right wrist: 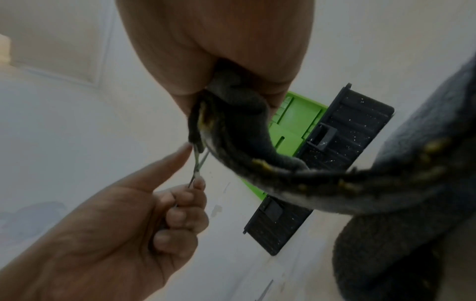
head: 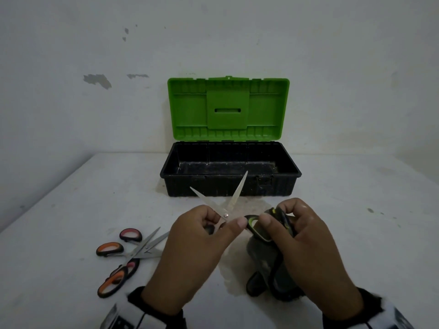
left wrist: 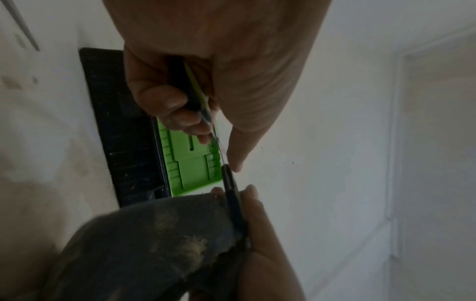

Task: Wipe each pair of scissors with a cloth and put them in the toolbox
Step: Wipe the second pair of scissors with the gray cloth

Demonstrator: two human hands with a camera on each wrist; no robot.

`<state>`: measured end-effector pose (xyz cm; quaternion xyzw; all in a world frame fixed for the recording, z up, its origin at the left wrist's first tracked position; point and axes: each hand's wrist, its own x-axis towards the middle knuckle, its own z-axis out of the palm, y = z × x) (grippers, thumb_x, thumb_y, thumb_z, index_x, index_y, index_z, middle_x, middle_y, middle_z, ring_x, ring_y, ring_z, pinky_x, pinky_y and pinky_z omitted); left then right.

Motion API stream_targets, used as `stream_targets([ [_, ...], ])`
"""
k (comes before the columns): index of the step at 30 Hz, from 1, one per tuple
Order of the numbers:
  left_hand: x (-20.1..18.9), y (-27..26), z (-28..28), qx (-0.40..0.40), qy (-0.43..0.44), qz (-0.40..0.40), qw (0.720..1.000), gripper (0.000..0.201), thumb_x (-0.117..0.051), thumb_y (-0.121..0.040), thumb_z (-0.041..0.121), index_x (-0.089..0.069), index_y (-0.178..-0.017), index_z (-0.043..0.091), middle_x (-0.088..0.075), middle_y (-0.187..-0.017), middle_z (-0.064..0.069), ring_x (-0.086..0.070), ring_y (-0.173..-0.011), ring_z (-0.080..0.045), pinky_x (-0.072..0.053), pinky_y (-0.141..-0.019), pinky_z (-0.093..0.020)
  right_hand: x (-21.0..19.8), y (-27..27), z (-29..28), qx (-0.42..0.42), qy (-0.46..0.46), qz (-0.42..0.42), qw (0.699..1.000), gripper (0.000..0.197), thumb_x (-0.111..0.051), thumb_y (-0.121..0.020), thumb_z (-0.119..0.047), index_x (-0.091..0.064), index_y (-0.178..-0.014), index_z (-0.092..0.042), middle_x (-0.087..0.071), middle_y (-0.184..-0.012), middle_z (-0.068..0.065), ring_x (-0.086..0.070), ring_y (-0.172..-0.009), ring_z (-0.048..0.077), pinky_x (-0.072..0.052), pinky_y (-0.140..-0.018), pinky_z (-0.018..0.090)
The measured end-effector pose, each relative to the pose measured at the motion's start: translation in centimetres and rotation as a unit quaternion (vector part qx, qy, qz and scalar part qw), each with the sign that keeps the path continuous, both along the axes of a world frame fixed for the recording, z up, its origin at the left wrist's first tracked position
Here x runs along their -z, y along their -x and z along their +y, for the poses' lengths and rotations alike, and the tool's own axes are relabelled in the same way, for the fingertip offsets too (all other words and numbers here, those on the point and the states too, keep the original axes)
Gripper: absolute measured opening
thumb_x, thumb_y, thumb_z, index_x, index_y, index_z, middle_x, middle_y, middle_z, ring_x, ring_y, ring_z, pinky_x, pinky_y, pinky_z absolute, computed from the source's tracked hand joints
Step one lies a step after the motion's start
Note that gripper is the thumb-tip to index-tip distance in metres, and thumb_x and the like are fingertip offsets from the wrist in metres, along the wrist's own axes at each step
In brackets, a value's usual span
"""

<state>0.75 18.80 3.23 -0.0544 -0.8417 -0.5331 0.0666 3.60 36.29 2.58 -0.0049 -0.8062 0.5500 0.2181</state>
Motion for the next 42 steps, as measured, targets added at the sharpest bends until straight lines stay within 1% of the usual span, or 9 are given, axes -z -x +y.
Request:
stream_targets([
  [3, -0.2, -0.4, -0.2, -0.003, 0.003, 0.041, 0.999, 0.049, -0.069, -0.058, 0.069, -0.062, -0.066, 0.021, -0.060, -0.061, 0.000, -0.048, -0.051, -0.003, -0.043, -0.049, -0.018, -0.6, 0.1, 1.0, -0.025, 0.057, 0.006, 0.998, 0.014, -0.071, -0.083, -0.031, -0.067, -0.081, -0.018, -0.072, -0.073, 0.003, -0.069, -0.066, 0.017, -0.054, -0.060, 0.025],
  [9, -0.7, -1.3, 0.4, 0.020, 0.004, 0.064, 0.998, 0.040, -0.084, -0.056, 0.054, -0.063, -0.065, 0.022, -0.056, -0.053, 0.004, -0.044, -0.046, -0.003, -0.037, -0.044, -0.013, -2.6, 0.4, 2.1, -0.067, 0.102, 0.024, 0.992, 0.018, -0.075, -0.069, -0.035, -0.076, -0.080, -0.021, -0.073, -0.074, 0.007, -0.070, -0.068, 0.022, -0.057, -0.064, 0.038],
  [13, -0.6, -1.2, 0.7, 0.007, 0.020, 0.083, 0.996, 0.039, -0.086, -0.055, 0.053, -0.062, -0.066, 0.024, -0.057, -0.054, 0.005, -0.048, -0.049, -0.001, -0.040, -0.046, -0.014, -3.5, -0.2, 1.1, -0.117, 0.009, 0.035, 0.993, 0.012, -0.079, -0.069, -0.029, -0.076, -0.079, -0.022, -0.076, -0.075, -0.001, -0.072, -0.069, 0.015, -0.057, -0.064, 0.029],
  [15, -0.5, -1.2, 0.7, -0.001, 0.038, 0.092, 0.995, 0.040, -0.085, -0.054, 0.055, -0.062, -0.067, 0.025, -0.057, -0.055, 0.005, -0.050, -0.053, 0.001, -0.042, -0.047, -0.014, -3.3, -0.3, 0.8, -0.087, -0.014, 0.046, 0.995, 0.020, -0.083, -0.068, -0.028, -0.070, -0.082, -0.022, -0.077, -0.076, -0.005, -0.073, -0.071, 0.012, -0.058, -0.065, 0.028],
  [17, -0.4, -1.1, 0.6, -0.003, 0.050, 0.109, 0.993, 0.040, -0.085, -0.054, 0.055, -0.061, -0.066, 0.025, -0.055, -0.054, 0.006, -0.050, -0.055, 0.003, -0.043, -0.050, -0.014, -2.8, -0.3, 0.4, -0.061, -0.021, 0.060, 0.996, 0.025, -0.086, -0.066, -0.026, -0.065, -0.080, -0.021, -0.076, -0.074, -0.009, -0.072, -0.069, 0.007, -0.055, -0.061, 0.018],
  [23, 0.3, -0.7, 0.4, -0.009, 0.045, 0.133, 0.990, 0.038, -0.083, -0.052, 0.054, -0.062, -0.063, 0.025, -0.059, -0.055, 0.004, -0.056, -0.067, -0.009, -0.046, -0.058, -0.022, -1.8, -0.2, -0.6, -0.042, -0.060, 0.093, 0.993, 0.026, -0.089, -0.065, -0.019, -0.064, -0.072, -0.024, -0.073, -0.076, -0.014, -0.069, -0.070, 0.000, -0.045, -0.057, 0.005],
  [31, 0.5, -0.4, 0.2, -0.002, 0.054, 0.174, 0.983, 0.031, -0.072, -0.057, 0.056, -0.060, -0.064, 0.028, -0.057, -0.053, 0.013, -0.058, -0.074, 0.000, -0.048, -0.062, -0.015, -2.0, -0.6, -1.3, -0.036, -0.144, 0.119, 0.982, 0.016, -0.072, -0.068, -0.050, -0.065, -0.079, -0.041, -0.065, -0.075, -0.030, -0.064, -0.079, -0.008, -0.044, -0.067, -0.001],
  [36, 0.6, -0.8, 0.4, 0.003, 0.064, 0.189, 0.980, 0.036, -0.073, -0.057, 0.057, -0.060, -0.062, 0.024, -0.055, -0.050, 0.009, -0.057, -0.068, -0.008, -0.048, -0.059, -0.021, -1.7, -0.3, -1.5, -0.008, -0.102, 0.118, 0.988, 0.023, -0.085, -0.070, -0.026, -0.064, -0.064, -0.031, -0.068, -0.071, -0.016, -0.064, -0.066, 0.002, -0.041, -0.055, 0.003],
  [42, 0.3, -0.7, 0.3, -0.008, 0.063, 0.203, 0.977, 0.035, -0.079, -0.055, 0.053, -0.057, -0.060, 0.026, -0.051, -0.048, 0.011, -0.056, -0.065, 0.001, -0.044, -0.057, -0.009, -1.9, -0.2, -2.0, 0.006, -0.088, 0.113, 0.990, 0.027, -0.080, -0.069, -0.038, -0.062, -0.062, -0.020, -0.065, -0.072, -0.012, -0.061, -0.063, 0.004, -0.039, -0.051, 0.004],
])
